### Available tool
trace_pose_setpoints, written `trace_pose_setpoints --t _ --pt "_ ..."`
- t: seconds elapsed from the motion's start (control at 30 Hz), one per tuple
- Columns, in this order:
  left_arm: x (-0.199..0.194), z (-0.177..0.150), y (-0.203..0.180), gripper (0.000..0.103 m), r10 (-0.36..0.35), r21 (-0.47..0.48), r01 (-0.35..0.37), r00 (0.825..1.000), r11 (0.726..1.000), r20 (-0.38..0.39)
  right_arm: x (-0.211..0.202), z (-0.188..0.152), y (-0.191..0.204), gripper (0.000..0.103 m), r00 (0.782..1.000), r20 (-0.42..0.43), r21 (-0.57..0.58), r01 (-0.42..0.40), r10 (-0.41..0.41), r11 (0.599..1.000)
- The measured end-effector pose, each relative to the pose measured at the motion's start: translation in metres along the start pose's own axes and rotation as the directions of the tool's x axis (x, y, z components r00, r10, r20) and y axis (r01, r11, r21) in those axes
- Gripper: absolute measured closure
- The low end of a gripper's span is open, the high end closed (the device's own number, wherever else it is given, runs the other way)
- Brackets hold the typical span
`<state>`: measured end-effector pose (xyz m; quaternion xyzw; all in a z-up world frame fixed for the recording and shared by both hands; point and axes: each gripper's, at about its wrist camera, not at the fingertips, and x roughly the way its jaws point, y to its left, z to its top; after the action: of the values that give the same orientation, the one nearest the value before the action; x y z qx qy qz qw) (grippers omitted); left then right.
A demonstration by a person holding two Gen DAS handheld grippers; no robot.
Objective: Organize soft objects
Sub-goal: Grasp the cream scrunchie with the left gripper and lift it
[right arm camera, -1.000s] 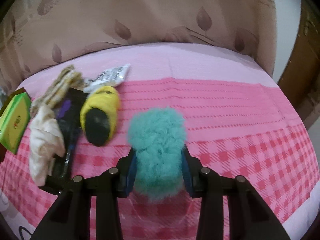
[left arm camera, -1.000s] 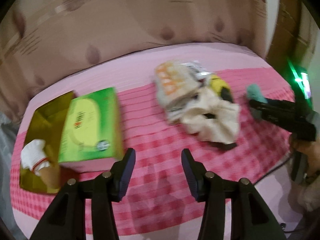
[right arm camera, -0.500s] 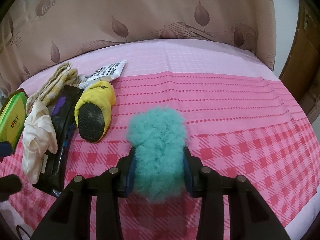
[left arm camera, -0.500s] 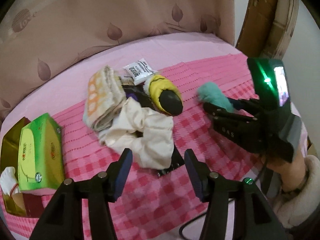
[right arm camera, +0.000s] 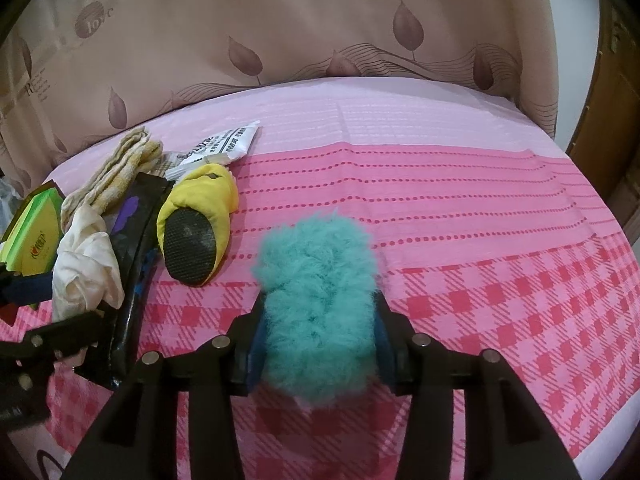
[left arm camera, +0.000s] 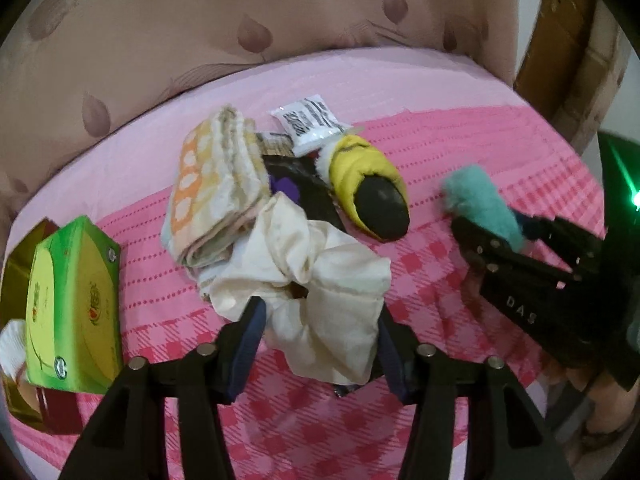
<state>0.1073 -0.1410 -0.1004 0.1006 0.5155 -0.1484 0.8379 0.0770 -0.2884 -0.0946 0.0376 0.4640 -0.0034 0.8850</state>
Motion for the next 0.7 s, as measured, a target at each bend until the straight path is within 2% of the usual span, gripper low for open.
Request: trace_pose_setpoints --t 0.03,0.07,0.17,0.43,0.7 --pt "0.000 0.000 0.002 0.084 -0.016 -0.006 0.016 1.000 1.000 -0.006 0.000 0.000 0.000 0.058 1.000 0.000 0.001 -0.001 0.001 1.000" --pt "-0.001 -0.001 0.004 0.088 -0.028 -0.012 0.028 1.000 1.000 -0.010 0.000 0.000 0.000 0.058 1.000 0.000 0.001 -0.001 0.001 1.000" --pt "-0.007 -0.004 0.006 0.091 -0.042 -0.019 0.042 0.999 0.999 0.002 0.000 0.000 0.000 0.058 1.000 0.000 0.001 -0.001 0.001 1.000" --pt "-0.037 -0.012 0.013 0.093 -0.088 -0.016 0.089 0.995 0.996 0.051 0.000 0.000 0.000 0.058 1.000 0.000 0.001 0.000 0.000 1.000" --pt "-0.075 -0.021 0.026 0.093 -0.075 0.010 0.075 0.991 0.997 0.115 0.000 0.000 0.000 0.058 1.000 0.000 0.000 0.002 -0.002 1.000"
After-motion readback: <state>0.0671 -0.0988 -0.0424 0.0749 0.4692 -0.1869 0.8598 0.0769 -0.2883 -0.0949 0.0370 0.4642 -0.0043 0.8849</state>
